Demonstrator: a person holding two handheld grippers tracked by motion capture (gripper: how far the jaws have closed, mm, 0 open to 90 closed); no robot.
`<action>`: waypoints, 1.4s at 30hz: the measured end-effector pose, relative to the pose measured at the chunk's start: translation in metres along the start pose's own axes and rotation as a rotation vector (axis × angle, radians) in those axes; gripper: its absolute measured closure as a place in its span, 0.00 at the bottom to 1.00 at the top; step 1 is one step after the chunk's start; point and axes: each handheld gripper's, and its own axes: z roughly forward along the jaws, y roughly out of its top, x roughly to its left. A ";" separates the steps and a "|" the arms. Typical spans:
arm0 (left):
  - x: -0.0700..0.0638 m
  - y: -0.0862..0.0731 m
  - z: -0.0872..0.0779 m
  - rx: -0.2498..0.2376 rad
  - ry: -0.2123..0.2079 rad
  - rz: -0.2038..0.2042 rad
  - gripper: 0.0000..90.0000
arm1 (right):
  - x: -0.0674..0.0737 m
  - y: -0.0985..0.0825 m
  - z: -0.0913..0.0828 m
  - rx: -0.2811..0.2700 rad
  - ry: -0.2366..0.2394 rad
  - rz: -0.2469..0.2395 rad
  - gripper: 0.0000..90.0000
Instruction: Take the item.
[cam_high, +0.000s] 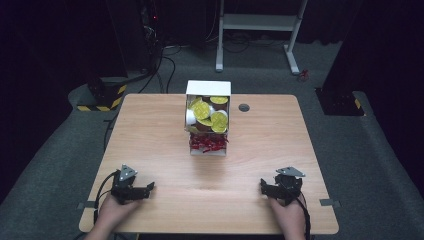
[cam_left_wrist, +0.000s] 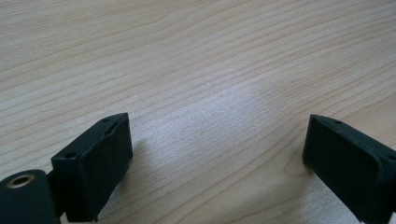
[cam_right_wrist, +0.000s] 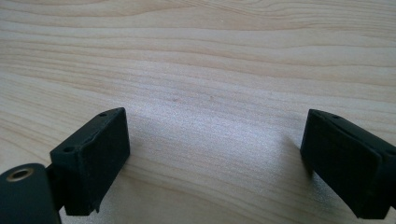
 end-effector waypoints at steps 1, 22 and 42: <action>0.000 0.000 0.000 0.000 0.000 0.000 0.09 | 0.000 0.000 0.000 0.000 0.001 -0.001 0.09; 0.000 0.000 0.000 0.002 0.003 -0.002 0.09 | -0.001 0.000 -0.001 0.002 0.011 -0.005 0.09; -0.004 -0.002 -0.003 -0.013 0.023 -0.020 0.17 | 0.008 0.006 -0.011 -0.066 0.049 -0.059 0.14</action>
